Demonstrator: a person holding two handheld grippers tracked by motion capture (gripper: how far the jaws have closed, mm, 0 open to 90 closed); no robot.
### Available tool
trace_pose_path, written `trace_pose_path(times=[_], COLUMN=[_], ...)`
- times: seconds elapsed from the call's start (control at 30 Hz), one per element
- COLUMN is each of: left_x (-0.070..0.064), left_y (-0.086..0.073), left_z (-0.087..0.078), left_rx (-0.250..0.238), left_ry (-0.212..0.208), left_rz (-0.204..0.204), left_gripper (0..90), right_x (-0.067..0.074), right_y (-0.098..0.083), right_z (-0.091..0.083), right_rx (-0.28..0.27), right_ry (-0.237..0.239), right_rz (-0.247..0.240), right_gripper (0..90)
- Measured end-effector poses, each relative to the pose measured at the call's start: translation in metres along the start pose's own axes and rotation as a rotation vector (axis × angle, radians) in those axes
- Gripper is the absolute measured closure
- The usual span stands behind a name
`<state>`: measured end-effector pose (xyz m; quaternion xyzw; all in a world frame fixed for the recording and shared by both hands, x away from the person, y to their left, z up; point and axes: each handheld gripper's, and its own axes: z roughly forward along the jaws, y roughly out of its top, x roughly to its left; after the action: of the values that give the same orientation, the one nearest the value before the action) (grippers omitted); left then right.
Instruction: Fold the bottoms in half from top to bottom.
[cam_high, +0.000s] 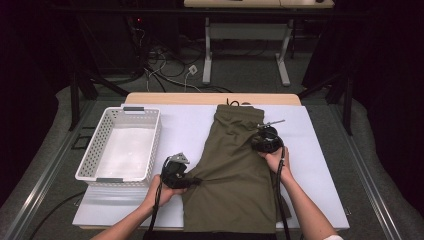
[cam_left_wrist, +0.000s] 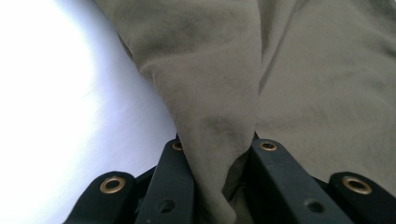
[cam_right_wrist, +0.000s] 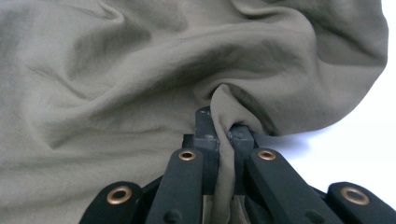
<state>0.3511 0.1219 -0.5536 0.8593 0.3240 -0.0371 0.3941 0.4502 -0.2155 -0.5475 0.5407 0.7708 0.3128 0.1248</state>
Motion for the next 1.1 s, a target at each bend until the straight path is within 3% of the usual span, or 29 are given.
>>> trace_pose_path(times=[0.2,0.33,0.53,0.73,0.97,1.1], left_x=[0.002,0.0,-0.004,-0.011,-0.016,-0.016], left_y=[-0.003,-0.002,0.001,0.005,0.012,0.016], left_z=[-0.005,-0.001,0.004,0.013,0.022,0.025], left_rx=[-0.001,0.005,0.011,0.023,0.024,0.02], left_ry=[0.012,0.018,0.005,-0.012,-0.022,0.007], left_rz=[-0.006,-0.001,0.016,0.035,0.047,0.052], left_gripper=[83.8,81.7,80.4,77.1,64.8,54.7], right_x=[0.009,0.003,-0.003,-0.016,-0.025,-0.027], right_y=[0.004,0.002,-0.001,-0.005,-0.007,-0.006], right_z=[0.005,0.004,-0.006,-0.014,-0.015,-0.013], right_rx=[-0.001,-0.004,0.001,-0.008,-0.021,-0.033], right_ry=[-0.004,0.009,-0.035,-0.079,-0.104,-0.123], right_rz=[-0.012,-0.003,-0.037,-0.028,-0.014,-0.028], right_gripper=[87.2,87.3,87.0,86.9,86.6,85.0])
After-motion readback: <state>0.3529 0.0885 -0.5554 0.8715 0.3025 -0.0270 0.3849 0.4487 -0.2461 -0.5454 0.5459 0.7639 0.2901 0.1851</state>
